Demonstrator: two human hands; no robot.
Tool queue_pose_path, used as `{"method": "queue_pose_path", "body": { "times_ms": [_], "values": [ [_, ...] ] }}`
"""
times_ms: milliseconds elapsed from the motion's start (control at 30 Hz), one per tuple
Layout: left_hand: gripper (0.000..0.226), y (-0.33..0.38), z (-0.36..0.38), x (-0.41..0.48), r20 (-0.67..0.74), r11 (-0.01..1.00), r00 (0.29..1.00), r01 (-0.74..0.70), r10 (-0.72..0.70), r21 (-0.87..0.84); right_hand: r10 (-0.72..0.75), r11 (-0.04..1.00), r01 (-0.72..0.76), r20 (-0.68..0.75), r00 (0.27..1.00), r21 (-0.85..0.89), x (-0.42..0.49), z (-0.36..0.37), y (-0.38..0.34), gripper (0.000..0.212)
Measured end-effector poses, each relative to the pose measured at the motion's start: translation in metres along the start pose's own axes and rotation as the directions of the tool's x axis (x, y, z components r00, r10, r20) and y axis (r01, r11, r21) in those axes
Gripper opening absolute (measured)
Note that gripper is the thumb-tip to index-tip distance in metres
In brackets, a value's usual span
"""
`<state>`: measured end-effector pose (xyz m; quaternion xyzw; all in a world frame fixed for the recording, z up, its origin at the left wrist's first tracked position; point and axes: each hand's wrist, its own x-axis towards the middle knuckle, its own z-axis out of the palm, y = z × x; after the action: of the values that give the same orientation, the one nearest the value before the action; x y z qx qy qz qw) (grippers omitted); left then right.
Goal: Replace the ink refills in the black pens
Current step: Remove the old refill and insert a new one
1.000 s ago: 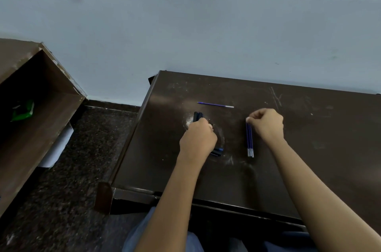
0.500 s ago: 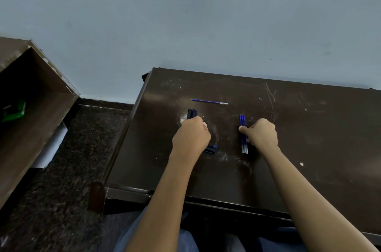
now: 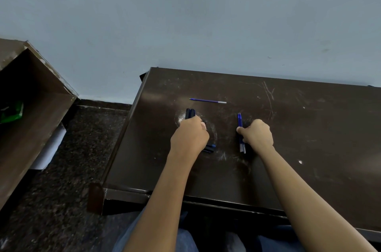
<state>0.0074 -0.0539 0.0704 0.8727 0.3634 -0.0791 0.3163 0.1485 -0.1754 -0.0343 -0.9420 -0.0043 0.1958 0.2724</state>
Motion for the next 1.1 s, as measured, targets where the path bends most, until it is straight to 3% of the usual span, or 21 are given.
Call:
{"method": "queue_pose_path", "body": {
  "times_ms": [167, 300, 400, 500, 667, 800, 1000, 1100],
  "values": [
    [0.033, -0.002, 0.000, 0.000, 0.006, 0.999, 1.000, 0.006, -0.006, -0.038, 0.005, 0.998, -0.007, 0.029, 1.000, 0.061, -0.003, -0.012, -0.008, 0.032],
    [0.029, -0.003, -0.002, 0.000, -0.021, 0.993, 1.000, 0.013, -0.015, -0.116, -0.096, 0.978, 0.108, -0.075, 0.993, 0.179, -0.014, -0.039, -0.031, 0.038],
    [0.026, -0.004, -0.003, 0.001, -0.007, 0.976, 1.000, 0.027, -0.029, -0.215, -0.179, 0.890, 0.211, -0.115, 0.977, 0.403, -0.030, -0.054, -0.052, 0.038],
    [0.029, -0.003, -0.006, -0.001, 0.027, 0.959, 1.000, 0.009, -0.001, -0.283, -0.194, 0.746, 0.220, -0.111, 0.975, 0.629, -0.046, -0.057, -0.067, 0.025],
    [0.032, -0.003, -0.009, 0.000, 0.025, 0.942, 0.999, -0.034, 0.045, -0.335, -0.301, 0.649, 0.365, -0.216, 0.929, 0.667, -0.079, -0.042, -0.075, 0.019],
    [0.031, -0.005, -0.009, 0.001, 0.038, 0.940, 0.999, -0.022, 0.037, -0.341, -0.316, 0.600, 0.385, -0.234, 0.920, 0.702, -0.092, -0.028, -0.073, 0.015],
    [0.030, -0.011, -0.010, 0.005, 0.016, 0.941, 1.000, 0.004, 0.001, -0.339, -0.357, 0.590, 0.402, -0.220, 0.908, 0.701, -0.094, -0.021, -0.074, 0.012],
    [0.030, -0.011, -0.009, 0.004, -0.002, 0.938, 0.999, -0.038, 0.040, -0.345, -0.394, 0.632, 0.407, -0.179, 0.902, 0.660, -0.094, -0.014, -0.072, 0.013]
  ]
}}
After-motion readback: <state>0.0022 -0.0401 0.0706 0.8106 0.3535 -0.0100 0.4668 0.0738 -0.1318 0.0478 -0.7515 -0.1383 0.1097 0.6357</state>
